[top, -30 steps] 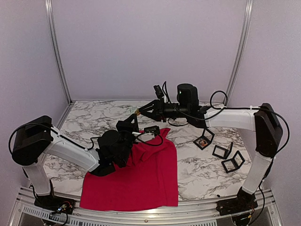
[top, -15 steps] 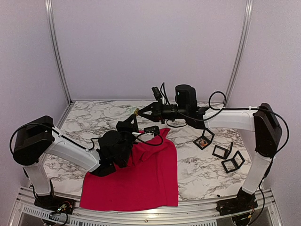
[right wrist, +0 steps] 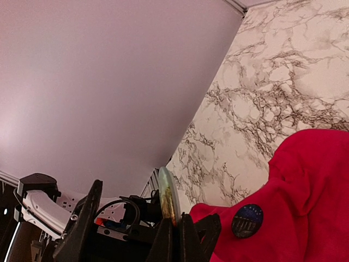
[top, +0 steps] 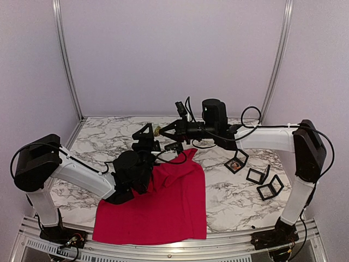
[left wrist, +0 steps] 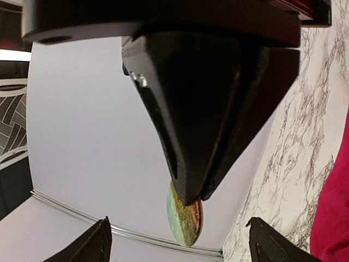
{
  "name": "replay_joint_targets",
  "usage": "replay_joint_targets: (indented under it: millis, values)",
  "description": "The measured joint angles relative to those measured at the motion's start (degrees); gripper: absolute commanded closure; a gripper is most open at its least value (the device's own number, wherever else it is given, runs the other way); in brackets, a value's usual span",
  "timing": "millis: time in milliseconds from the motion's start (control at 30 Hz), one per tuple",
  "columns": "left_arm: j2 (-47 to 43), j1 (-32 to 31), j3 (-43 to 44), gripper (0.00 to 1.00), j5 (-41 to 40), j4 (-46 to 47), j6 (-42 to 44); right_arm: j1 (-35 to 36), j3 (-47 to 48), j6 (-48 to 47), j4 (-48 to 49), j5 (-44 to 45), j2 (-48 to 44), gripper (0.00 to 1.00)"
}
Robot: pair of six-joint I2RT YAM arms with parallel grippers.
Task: Remove the brooch from the garment
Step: Pass from the left arm to the right
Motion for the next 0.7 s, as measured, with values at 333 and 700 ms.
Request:
replay_joint_targets:
  millis: [333, 700]
  values:
    - [-5.70, 0.26, -0.11, 0.01, -2.43, -2.36, -8.63, 0.00, 0.13, -1.95, -0.15, 2.82, 0.00, 1.00]
    - [-26.34, 3.39, -0.24, 0.01, 2.58, -33.64, -43.08, -1.46, -3.48, -3.82, -3.13, 7.61, -2.89, 1.00]
